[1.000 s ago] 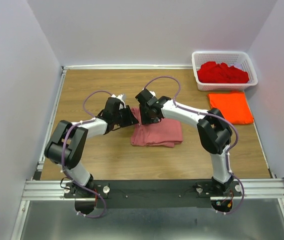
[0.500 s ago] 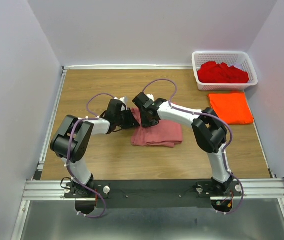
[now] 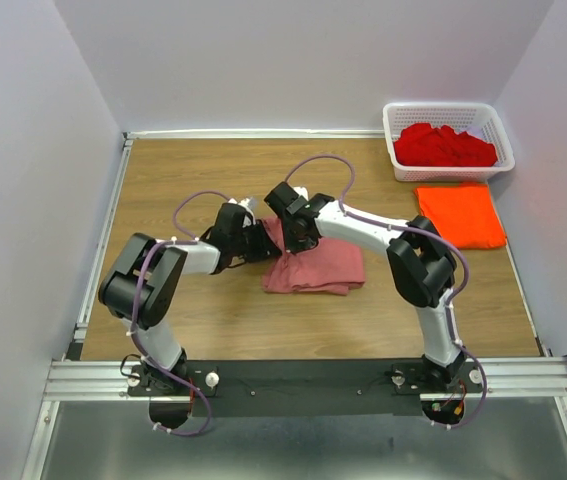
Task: Fold and stack the t-shirts
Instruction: Fold the tshirt
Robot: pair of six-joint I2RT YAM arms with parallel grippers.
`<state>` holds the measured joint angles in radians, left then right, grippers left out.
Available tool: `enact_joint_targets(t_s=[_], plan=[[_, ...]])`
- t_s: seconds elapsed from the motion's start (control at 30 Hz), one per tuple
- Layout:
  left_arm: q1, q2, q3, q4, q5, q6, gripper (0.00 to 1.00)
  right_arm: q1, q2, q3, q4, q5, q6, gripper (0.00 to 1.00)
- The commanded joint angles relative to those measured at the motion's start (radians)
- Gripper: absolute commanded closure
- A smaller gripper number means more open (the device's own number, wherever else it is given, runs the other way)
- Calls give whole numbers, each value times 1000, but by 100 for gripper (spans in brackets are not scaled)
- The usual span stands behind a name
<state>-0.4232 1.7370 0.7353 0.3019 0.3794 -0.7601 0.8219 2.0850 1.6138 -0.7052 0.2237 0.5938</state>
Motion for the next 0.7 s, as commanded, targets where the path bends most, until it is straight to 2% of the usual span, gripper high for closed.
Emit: enact_joint_targets(t_s=[0.0,0.17,0.27,0.4,0.67], plan=[[0,-94,-54,-18,-19,-28,68,13,-59,5,-25,12,1,99],[34,-174,-79,-15,-59,-42,67,13,-66,-14,-27,2,-3,99],[34,-183,-65,17,-8,-53,67,11,-72,-20,-27,2,-2,99],[21,-139,-25,75,62,-41,73,11,-75,-25,-27,6,-2,99],[4,7,9,100,82,-47,86,13,-78,-22,-28,-6,-2,99]])
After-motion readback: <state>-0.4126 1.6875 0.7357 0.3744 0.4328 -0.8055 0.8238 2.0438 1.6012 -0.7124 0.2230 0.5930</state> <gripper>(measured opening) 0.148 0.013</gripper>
